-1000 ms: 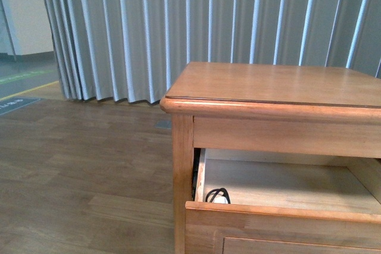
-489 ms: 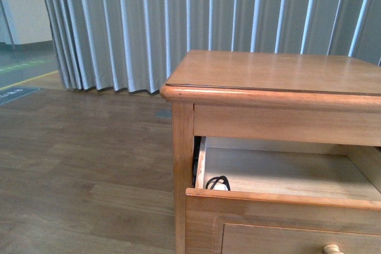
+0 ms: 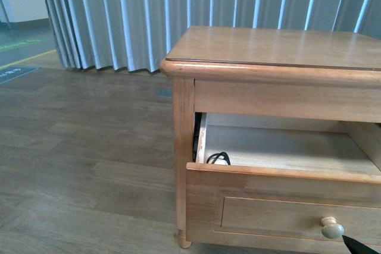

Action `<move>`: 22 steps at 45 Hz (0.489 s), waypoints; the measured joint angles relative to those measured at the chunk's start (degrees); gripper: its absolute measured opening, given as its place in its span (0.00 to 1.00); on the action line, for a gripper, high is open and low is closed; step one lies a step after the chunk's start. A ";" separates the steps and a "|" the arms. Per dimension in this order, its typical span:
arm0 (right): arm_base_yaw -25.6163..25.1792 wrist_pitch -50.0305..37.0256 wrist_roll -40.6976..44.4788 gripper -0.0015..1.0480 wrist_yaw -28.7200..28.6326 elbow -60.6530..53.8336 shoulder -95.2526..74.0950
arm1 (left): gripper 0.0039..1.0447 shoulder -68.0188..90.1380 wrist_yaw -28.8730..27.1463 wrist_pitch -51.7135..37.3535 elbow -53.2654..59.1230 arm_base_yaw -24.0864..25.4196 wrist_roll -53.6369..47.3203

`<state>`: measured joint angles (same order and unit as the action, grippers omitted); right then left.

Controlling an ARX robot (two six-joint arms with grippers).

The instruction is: Put charger into drawer

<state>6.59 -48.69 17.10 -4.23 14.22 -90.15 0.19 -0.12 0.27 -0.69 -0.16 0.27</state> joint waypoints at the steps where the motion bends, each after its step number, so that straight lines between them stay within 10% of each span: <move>1: 0.26 -0.24 0.00 0.92 0.17 0.28 -0.57 | 0.94 0.00 0.00 0.00 0.00 0.00 0.00; 22: 2.71 -2.51 -1.68 0.92 2.82 7.54 -9.64 | 0.94 0.00 0.00 0.00 0.00 0.00 -0.02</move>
<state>9.30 -51.20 15.42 -1.41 21.76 -99.79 0.19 -0.12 0.27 -0.69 -0.16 0.25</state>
